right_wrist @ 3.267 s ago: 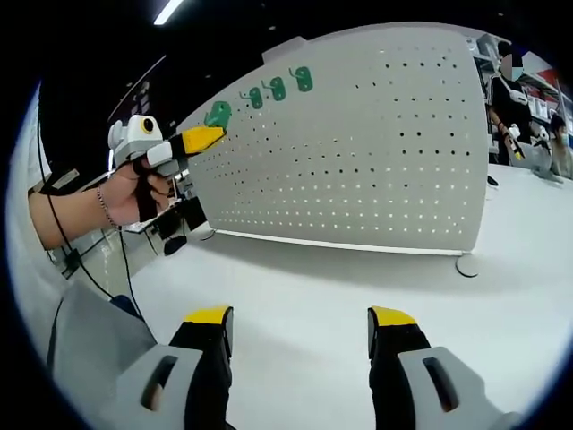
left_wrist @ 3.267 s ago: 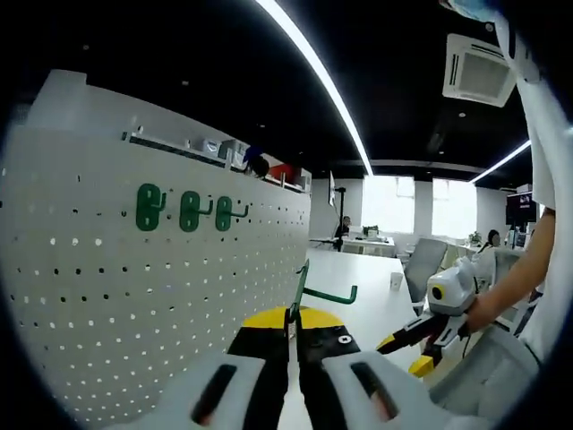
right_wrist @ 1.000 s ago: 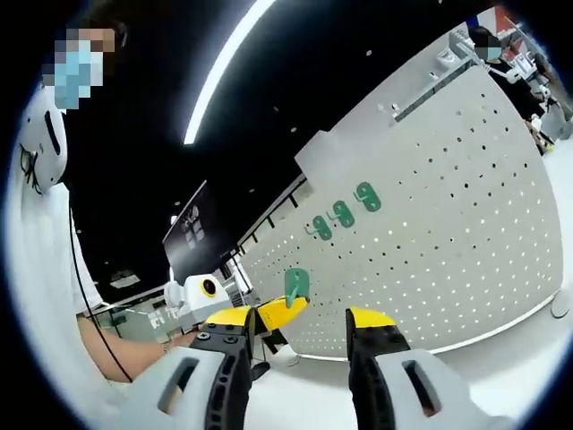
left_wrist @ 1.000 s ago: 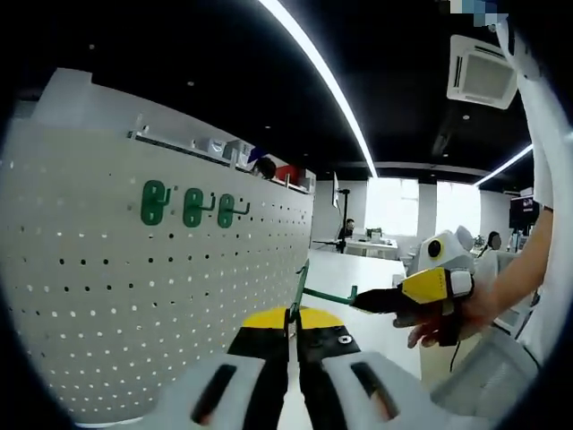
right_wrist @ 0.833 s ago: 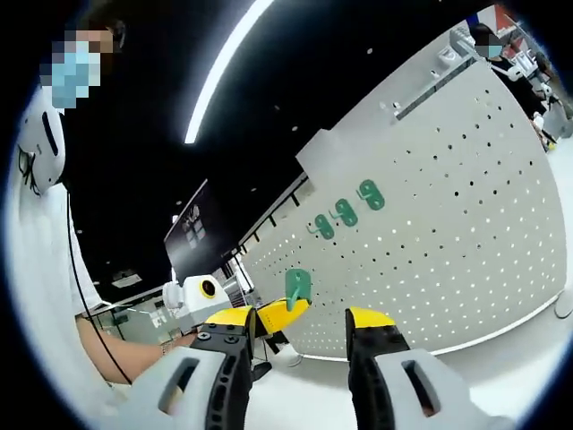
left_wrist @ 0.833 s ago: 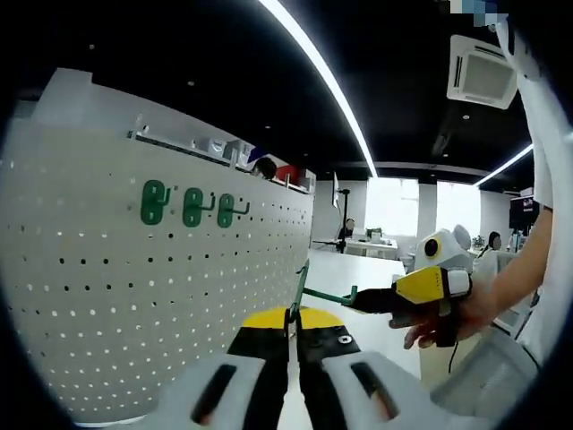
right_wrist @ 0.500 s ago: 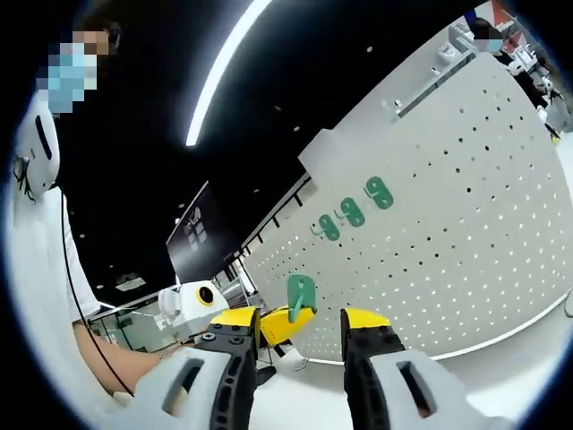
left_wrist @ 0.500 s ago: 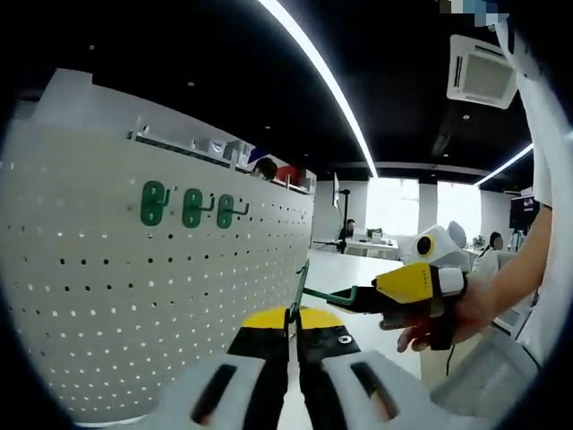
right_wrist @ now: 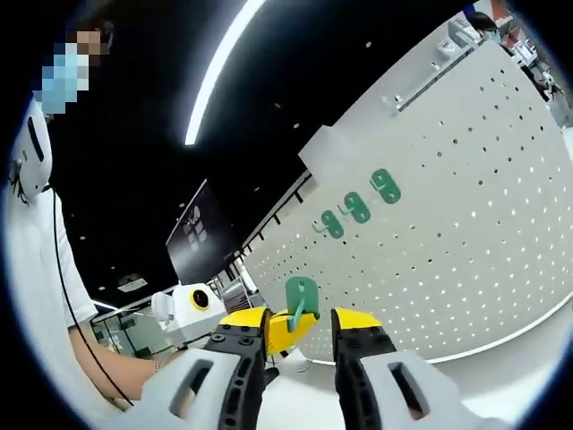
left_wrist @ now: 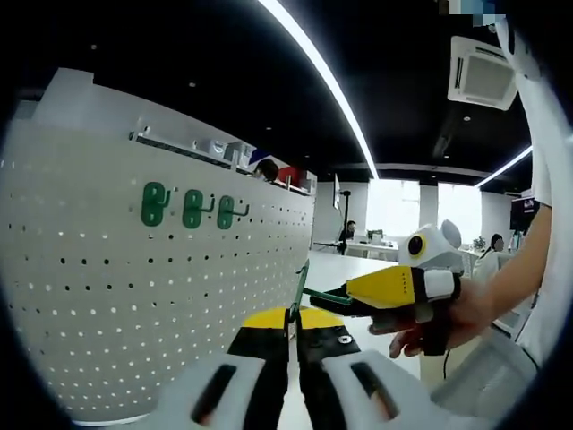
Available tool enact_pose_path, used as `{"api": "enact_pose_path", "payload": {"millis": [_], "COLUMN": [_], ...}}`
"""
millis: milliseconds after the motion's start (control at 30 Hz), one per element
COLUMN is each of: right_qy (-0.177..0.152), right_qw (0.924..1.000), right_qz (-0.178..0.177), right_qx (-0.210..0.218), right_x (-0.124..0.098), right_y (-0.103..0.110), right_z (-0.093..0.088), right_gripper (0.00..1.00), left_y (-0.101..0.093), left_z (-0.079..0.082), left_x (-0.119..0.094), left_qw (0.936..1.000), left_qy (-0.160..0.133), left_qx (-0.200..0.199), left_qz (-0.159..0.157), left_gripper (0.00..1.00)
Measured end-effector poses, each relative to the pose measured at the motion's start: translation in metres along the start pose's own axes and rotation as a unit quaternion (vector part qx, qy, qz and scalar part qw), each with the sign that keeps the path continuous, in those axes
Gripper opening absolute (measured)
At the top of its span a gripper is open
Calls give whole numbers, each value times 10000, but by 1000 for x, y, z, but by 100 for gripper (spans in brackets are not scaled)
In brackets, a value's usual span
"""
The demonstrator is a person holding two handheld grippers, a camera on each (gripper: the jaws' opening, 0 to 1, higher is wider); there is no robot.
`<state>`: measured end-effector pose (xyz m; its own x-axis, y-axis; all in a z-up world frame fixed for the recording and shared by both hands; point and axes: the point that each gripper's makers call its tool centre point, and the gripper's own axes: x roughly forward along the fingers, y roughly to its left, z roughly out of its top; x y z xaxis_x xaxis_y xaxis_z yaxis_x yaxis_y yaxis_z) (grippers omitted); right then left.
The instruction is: Insert the hook assembly into the mounting plate slot until the hook locks in place.
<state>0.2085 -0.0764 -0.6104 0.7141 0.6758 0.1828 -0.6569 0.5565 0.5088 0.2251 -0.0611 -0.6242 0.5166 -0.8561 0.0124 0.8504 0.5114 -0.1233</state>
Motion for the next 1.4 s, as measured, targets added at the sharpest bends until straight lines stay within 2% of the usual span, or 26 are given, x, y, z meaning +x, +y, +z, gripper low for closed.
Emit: {"api": "enact_pose_path", "payload": {"millis": [767,1400], "right_qy": [71,23], "right_qw": [9999,9994], "right_qz": [-35,-145], "right_qx": [133,322], "right_x": [12,16], "right_y": [0,-1], "right_z": [-3,-4], "right_gripper": [11,4], "left_y": [1,2], "left_z": [2,-1], "left_x": [-1,-1], "left_qw": [10000,9999], "left_qy": [-6,-6], "left_qx": [9,-25], "left_qz": [31,165], "left_gripper": [1,1]}}
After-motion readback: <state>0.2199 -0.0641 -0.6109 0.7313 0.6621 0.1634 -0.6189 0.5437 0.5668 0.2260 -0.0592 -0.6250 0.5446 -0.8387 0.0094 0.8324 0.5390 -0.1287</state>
